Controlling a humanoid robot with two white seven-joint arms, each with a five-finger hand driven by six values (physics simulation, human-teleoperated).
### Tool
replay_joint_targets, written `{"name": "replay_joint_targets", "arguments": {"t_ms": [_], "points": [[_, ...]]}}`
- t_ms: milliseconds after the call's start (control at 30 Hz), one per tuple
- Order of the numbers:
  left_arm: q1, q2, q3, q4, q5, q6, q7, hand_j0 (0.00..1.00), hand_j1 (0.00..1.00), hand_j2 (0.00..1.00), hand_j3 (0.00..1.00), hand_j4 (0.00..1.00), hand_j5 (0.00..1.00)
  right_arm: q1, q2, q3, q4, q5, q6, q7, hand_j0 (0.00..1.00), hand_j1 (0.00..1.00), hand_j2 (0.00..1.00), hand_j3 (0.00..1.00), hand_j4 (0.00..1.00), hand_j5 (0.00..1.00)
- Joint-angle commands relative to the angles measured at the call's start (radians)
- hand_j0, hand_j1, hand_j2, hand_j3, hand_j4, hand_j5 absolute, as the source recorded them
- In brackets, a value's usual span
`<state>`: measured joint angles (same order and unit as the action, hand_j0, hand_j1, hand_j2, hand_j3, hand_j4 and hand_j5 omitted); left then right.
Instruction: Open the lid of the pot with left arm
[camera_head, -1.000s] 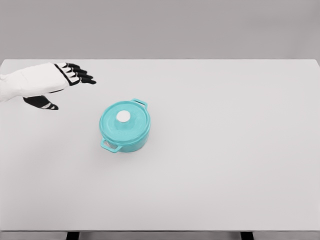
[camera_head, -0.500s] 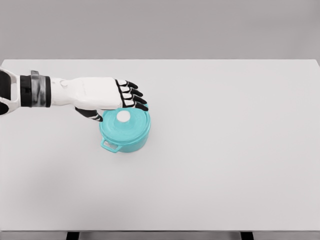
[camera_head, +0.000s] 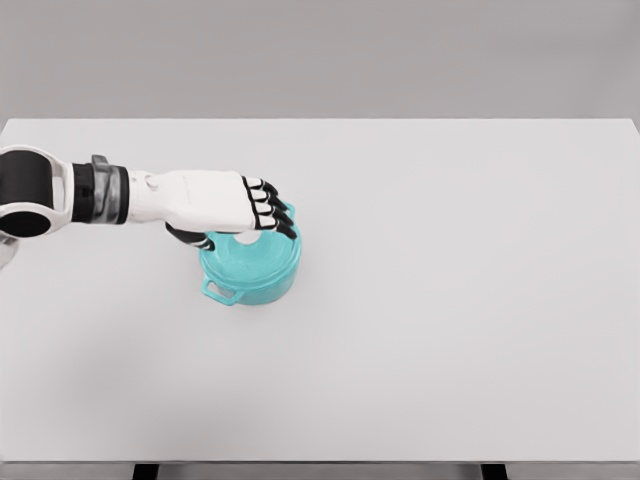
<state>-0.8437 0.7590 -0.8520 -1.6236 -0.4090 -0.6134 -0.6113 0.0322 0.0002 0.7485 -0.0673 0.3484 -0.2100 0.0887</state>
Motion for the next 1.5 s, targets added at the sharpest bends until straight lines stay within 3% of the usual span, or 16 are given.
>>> {"name": "replay_joint_targets", "arguments": {"t_ms": [0, 100, 467, 800, 1000, 1100, 1467], "points": [[0.0, -0.006, -0.001, 0.004, -0.001, 0.003, 0.0, 0.92, 0.92, 0.92, 0.92, 0.92, 0.92, 0.0, 0.0, 0.0, 0.0, 0.0, 0.0, 0.0, 1.0, 1.0, 1.0, 1.0, 1.0, 1.0], [0.0, -0.01, -0.006, 0.013, -0.004, 0.003, 0.0, 0.92, 0.92, 0.92, 0.92, 0.92, 0.92, 0.0, 0.0, 0.0, 0.0, 0.0, 0.0, 0.0, 1.0, 1.0, 1.0, 1.0, 1.0, 1.0], [0.002, -0.023, -0.022, 0.033, -0.042, 0.003, 0.0, 0.76, 0.76, 0.76, 0.76, 0.76, 0.76, 0.0, 0.0, 0.0, 0.0, 0.0, 0.0, 0.0, 1.0, 1.0, 1.0, 1.0, 1.0, 1.0], [0.002, -0.024, -0.022, 0.033, -0.043, 0.003, 0.0, 0.73, 0.73, 0.73, 0.73, 0.73, 0.73, 0.0, 0.0, 0.0, 0.0, 0.0, 0.0, 0.0, 1.0, 1.0, 1.0, 1.0, 1.0, 1.0], [0.002, -0.023, -0.022, 0.033, -0.043, 0.003, 0.0, 0.55, 0.55, 0.55, 0.55, 0.55, 0.55, 0.0, 0.0, 0.0, 0.0, 0.0, 0.0, 0.0, 1.0, 1.0, 1.0, 1.0, 1.0, 1.0], [0.002, -0.023, -0.022, 0.033, -0.043, 0.003, 0.0, 0.52, 0.52, 0.52, 0.52, 0.52, 0.52, 0.0, 0.0, 0.0, 0.0, 0.0, 0.0, 0.0, 1.0, 1.0, 1.0, 1.0, 1.0, 1.0], [-0.015, -0.012, -0.015, 0.034, -0.042, 0.003, 0.0, 0.47, 0.47, 0.47, 0.47, 0.47, 0.47, 0.0, 0.0, 0.0, 0.0, 0.0, 0.0, 0.0, 1.0, 1.0, 1.0, 1.0, 1.0, 1.0]]}}
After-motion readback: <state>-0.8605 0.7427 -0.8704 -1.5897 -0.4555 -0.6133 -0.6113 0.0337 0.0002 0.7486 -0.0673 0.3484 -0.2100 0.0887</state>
